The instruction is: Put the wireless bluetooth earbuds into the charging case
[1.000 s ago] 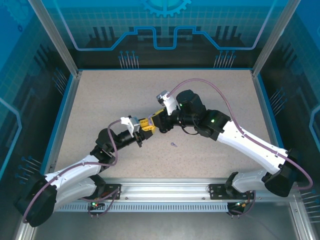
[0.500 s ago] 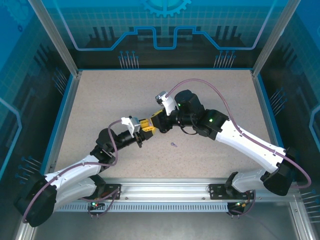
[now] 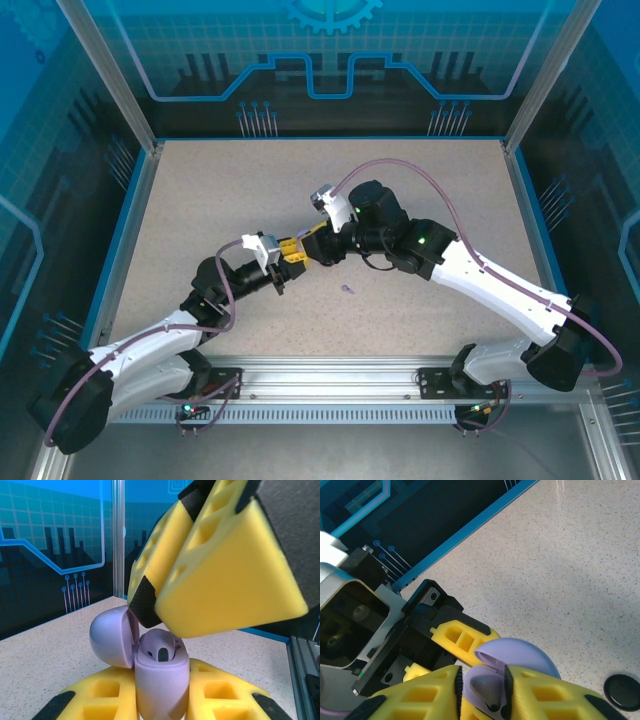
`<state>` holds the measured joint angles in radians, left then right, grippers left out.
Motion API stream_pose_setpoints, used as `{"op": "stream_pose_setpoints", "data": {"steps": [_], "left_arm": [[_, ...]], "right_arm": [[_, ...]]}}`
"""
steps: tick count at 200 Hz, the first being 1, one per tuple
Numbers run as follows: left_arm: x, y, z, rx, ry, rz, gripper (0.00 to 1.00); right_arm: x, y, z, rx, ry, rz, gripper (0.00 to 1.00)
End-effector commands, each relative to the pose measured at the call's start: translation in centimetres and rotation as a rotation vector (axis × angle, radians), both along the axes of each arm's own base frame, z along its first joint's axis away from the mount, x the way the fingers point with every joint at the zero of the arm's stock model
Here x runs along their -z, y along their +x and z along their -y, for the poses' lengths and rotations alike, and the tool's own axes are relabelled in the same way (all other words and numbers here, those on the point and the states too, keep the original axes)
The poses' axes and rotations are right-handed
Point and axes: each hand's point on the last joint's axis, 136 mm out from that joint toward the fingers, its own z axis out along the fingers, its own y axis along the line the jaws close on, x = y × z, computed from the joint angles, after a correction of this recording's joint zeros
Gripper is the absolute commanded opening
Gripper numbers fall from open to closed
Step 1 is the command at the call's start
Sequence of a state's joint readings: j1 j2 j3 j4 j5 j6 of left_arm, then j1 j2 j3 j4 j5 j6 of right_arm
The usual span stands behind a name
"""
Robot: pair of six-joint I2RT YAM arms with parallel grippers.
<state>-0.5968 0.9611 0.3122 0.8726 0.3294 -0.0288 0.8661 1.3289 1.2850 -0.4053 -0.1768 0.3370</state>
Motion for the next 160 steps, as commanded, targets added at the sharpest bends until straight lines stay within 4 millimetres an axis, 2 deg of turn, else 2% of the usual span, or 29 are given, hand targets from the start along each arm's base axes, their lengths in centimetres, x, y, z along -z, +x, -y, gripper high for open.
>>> {"op": "stream_pose_setpoints", "data": {"steps": [1,26,48,63,73,90,103,122,139,160], "left_arm": [[-2.7,-0.4,-0.2,0.000,-0.060,0.065,0.00],[-2.5,-0.4,-0.2,0.000,-0.055,0.064,0.00],[-2.5,-0.5,-0.2,0.002,-0.058,0.068,0.00],[-2.7,-0.6,-0.3,0.003,-0.064,0.075,0.00],[-2.9,-0.7,-0.3,0.003,-0.070,0.083,0.00],[-3.3,-0.9,-0.5,0.003,-0.075,0.093,0.00],[-3.5,-1.0,-0.6,0.001,-0.077,0.099,0.00],[-3.8,-1.3,-0.8,-0.005,-0.077,0.111,0.00],[-4.0,-1.5,-1.1,-0.014,-0.071,0.123,0.00],[-4.3,-1.8,-1.5,-0.028,-0.066,0.138,0.00]], "right_arm": [[-1.2,-0.8,-0.2,-0.021,0.016,0.008,0.38],[-3.3,-1.1,0.5,-0.010,0.052,0.046,0.44],[-4.8,-1.2,2.1,0.032,0.062,0.089,0.51],[-4.8,-0.9,3.7,0.087,0.042,0.111,0.58],[-4.1,-0.4,5.2,0.143,0.011,0.105,0.61],[-1.3,1.0,8.4,0.271,-0.065,0.031,0.63],[2.0,2.2,11.3,0.387,-0.130,-0.070,0.66],[6.8,2.6,13.8,0.474,-0.216,-0.204,0.64],[10.7,2.4,14.5,0.496,-0.322,-0.294,0.61],[14.5,1.9,13.2,0.437,-0.374,-0.403,0.60]]}}
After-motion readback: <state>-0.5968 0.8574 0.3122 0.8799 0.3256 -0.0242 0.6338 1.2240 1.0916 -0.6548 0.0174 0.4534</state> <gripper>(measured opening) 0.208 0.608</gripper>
